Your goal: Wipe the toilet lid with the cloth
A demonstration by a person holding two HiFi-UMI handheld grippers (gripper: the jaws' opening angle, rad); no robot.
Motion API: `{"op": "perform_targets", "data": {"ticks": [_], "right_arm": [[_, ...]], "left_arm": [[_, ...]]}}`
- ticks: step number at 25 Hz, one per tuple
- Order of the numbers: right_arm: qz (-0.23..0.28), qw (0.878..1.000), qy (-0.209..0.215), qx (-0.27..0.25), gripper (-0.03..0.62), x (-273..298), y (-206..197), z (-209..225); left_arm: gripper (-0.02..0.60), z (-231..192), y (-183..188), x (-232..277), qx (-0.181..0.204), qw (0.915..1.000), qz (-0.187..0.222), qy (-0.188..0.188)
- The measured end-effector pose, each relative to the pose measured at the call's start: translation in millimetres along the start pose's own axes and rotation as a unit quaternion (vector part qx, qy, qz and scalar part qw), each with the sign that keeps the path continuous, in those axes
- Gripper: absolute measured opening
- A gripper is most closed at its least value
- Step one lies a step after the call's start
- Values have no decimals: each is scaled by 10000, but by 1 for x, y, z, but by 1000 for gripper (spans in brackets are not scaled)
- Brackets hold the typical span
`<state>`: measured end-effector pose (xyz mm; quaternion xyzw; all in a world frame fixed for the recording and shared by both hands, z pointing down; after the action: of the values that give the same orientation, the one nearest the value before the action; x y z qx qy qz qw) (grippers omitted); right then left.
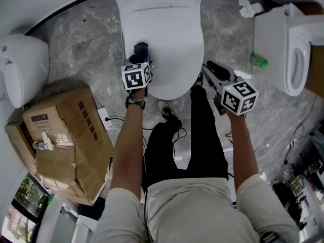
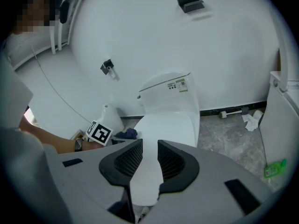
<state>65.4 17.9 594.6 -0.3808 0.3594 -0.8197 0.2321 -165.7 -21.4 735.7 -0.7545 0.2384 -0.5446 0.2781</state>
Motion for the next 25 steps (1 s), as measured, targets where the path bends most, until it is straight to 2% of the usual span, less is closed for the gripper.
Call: {"op": "perform_targets", "data": {"ticks": [6, 12, 17, 25], "right_arm": [[-86, 9999, 73, -120, 115, -9, -9, -23], [-128, 9999, 38, 4, 115, -27, -27, -25], [-261, 9996, 11, -45, 115, -55, -38, -7], [-213, 9994, -282, 14, 115, -102, -42, 30]], "left_arm": [[109, -33, -24, -27, -297, 9988, -118, 376], [107, -18, -56, -48, -359, 9982, -134, 464], [107, 31, -74, -48, -329, 9986, -279, 315], [107, 137, -98, -34, -271, 9974, -588, -316]]}}
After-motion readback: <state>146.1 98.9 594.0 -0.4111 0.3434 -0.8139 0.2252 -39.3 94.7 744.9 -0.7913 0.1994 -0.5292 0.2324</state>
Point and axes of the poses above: the fingertips, and each gripper's own axes: x forward along the fingers, z to its right, y out of its top, the point moved 1 cm from there along -x, backward along the fingers, and after that the axes turned 12 degrees about z, right-handed, at the moved point
